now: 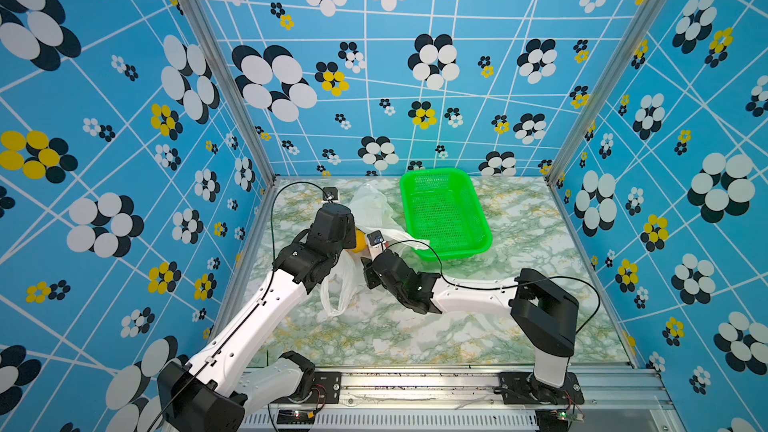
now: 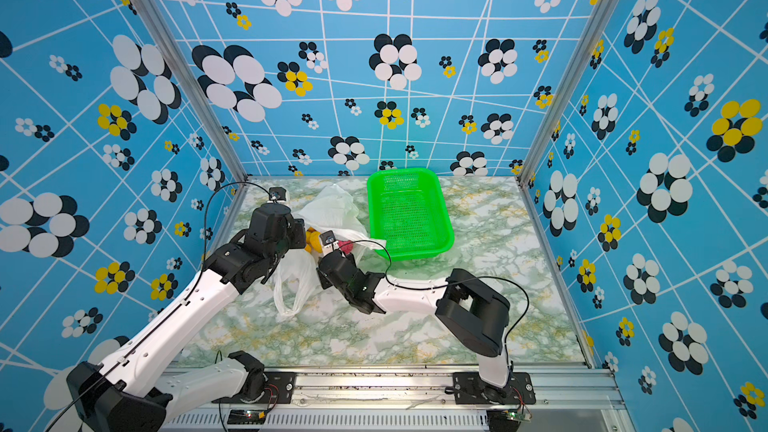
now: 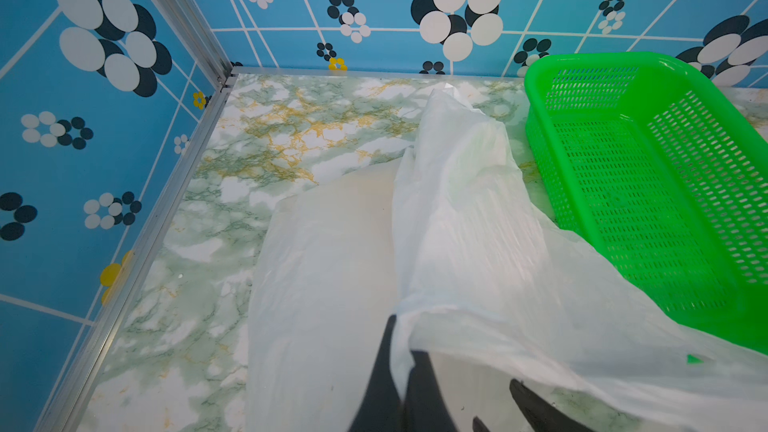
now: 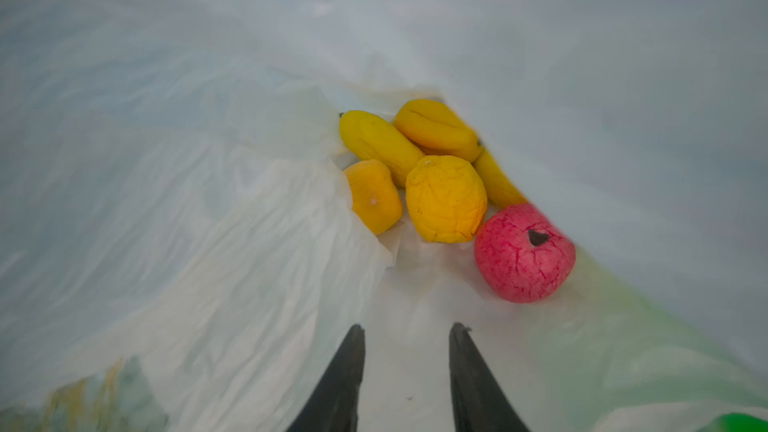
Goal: Untie the knot of the plastic bag and take out the fruit
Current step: 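Reach the right gripper into the open bag toward the pink pomegranate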
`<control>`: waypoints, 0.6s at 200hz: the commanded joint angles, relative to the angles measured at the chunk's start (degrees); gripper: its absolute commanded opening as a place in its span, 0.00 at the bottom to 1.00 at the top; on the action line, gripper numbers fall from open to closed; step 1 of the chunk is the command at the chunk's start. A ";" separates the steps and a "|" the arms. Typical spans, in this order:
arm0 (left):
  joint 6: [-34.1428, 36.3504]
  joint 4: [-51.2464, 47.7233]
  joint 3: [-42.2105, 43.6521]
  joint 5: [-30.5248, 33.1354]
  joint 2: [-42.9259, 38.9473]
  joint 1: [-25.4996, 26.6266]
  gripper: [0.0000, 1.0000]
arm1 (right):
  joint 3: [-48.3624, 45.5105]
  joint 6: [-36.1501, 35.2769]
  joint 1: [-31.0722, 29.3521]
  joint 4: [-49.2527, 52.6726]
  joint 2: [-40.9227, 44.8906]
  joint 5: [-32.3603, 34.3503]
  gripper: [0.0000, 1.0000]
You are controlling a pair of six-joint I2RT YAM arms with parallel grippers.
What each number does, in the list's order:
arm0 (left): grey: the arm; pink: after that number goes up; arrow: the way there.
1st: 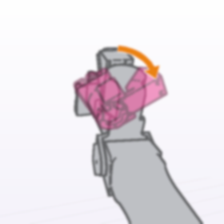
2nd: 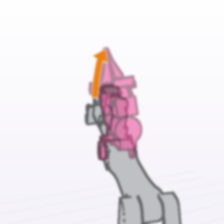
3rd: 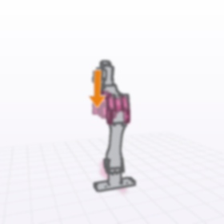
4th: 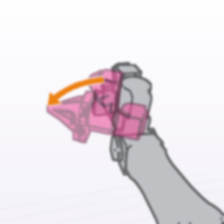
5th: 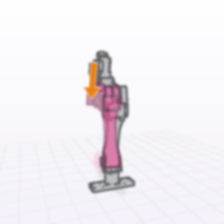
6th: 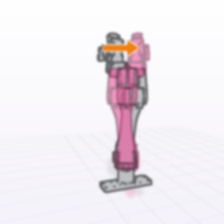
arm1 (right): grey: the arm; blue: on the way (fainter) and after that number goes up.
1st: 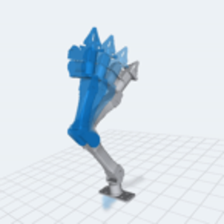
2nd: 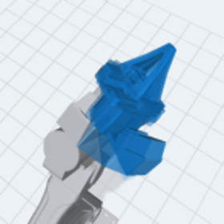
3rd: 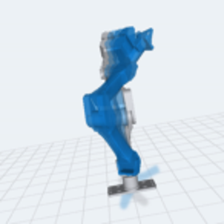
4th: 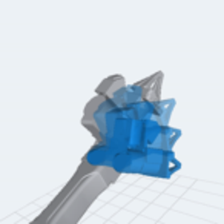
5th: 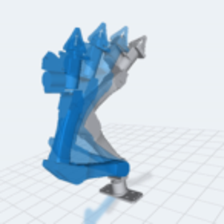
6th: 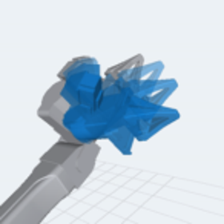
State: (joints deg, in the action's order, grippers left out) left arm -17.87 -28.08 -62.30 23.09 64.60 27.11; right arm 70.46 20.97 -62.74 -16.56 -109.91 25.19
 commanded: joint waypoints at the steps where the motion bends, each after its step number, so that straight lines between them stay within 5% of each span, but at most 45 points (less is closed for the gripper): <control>1: 0.86 0.92 0.30 -0.52 -0.46 -0.14 0.00 | 3.13 4.42 1.95 5.81 -3.61 2.12 0.41; 57: 1.08 1.10 0.20 -0.90 -0.11 0.06 0.00 | 10.25 4.70 5.03 8.99 -10.71 3.46 0.70; 83: 1.11 1.10 0.12 -0.56 0.21 0.22 0.00 | 12.95 5.67 5.63 11.01 -13.31 4.14 0.73; 120: -0.57 -2.27 -5.77 5.33 3.36 0.04 0.00 | 2.62 -0.28 3.34 -5.31 -10.37 3.22 0.79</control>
State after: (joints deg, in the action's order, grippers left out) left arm -17.43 -28.25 -62.70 23.55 65.32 27.11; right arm 79.50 24.75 -57.54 -12.14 -122.04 27.44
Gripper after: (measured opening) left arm 0.041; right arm 0.768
